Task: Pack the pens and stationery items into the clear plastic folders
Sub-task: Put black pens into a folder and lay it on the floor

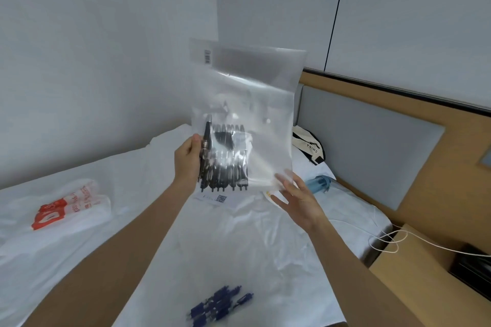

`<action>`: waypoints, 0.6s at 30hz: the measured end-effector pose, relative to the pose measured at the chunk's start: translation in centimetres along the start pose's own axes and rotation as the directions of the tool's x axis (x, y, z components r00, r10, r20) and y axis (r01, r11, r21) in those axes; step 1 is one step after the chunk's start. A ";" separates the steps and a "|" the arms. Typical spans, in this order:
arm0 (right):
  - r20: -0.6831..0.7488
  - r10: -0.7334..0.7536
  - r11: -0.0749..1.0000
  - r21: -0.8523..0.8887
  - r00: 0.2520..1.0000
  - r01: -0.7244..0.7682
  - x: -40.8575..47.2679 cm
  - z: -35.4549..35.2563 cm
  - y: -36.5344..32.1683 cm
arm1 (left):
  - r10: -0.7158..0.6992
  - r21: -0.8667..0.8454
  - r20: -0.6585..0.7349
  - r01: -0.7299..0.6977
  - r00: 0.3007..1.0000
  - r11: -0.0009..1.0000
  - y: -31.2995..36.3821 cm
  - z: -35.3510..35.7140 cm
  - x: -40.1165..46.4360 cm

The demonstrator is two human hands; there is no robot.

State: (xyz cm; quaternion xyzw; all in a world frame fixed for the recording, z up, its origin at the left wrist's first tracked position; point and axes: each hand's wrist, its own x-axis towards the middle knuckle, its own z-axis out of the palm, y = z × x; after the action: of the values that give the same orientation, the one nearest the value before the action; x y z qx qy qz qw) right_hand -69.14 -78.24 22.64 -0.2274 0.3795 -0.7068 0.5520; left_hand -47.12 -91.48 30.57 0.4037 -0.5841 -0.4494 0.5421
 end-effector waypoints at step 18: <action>-0.092 -0.247 0.841 -0.515 0.965 0.166 -1.1 3.9 -3.9 | -0.081 -0.184 0.100 0.098 0.992 0.978 -0.1 -0.7 -1.5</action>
State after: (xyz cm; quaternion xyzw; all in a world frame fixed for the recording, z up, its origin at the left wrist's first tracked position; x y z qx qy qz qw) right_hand -68.35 -77.89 28.18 -0.3473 0.5653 -0.6543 0.3630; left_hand -46.31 -90.17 30.06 0.3554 -0.5444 -0.5448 0.5297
